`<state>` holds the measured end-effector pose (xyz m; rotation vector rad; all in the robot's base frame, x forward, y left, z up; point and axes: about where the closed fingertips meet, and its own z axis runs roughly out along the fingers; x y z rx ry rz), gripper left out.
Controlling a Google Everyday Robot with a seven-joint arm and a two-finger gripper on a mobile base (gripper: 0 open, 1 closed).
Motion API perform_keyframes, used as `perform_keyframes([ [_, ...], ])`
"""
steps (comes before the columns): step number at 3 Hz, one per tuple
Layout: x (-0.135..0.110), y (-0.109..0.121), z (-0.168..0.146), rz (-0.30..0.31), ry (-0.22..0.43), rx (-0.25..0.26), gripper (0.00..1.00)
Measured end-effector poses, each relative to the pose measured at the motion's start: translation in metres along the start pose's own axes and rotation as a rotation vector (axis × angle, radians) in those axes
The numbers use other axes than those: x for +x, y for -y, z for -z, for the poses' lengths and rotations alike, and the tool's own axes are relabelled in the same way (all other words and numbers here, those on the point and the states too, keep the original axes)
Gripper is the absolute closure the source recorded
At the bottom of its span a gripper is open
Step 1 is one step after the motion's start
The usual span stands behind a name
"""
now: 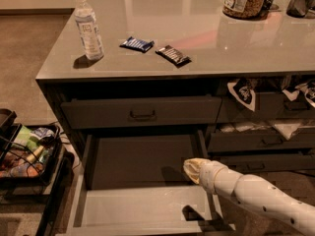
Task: Open middle drawer
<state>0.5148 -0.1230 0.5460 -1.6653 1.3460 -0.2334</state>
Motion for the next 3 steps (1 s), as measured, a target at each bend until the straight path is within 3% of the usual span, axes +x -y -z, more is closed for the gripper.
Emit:
perform_keyframes([
  [2,0.0000,0.0000,0.0000,0.000,0.000,0.000,0.12],
  [3,0.0000,0.0000,0.0000,0.000,0.000,0.000,0.00],
])
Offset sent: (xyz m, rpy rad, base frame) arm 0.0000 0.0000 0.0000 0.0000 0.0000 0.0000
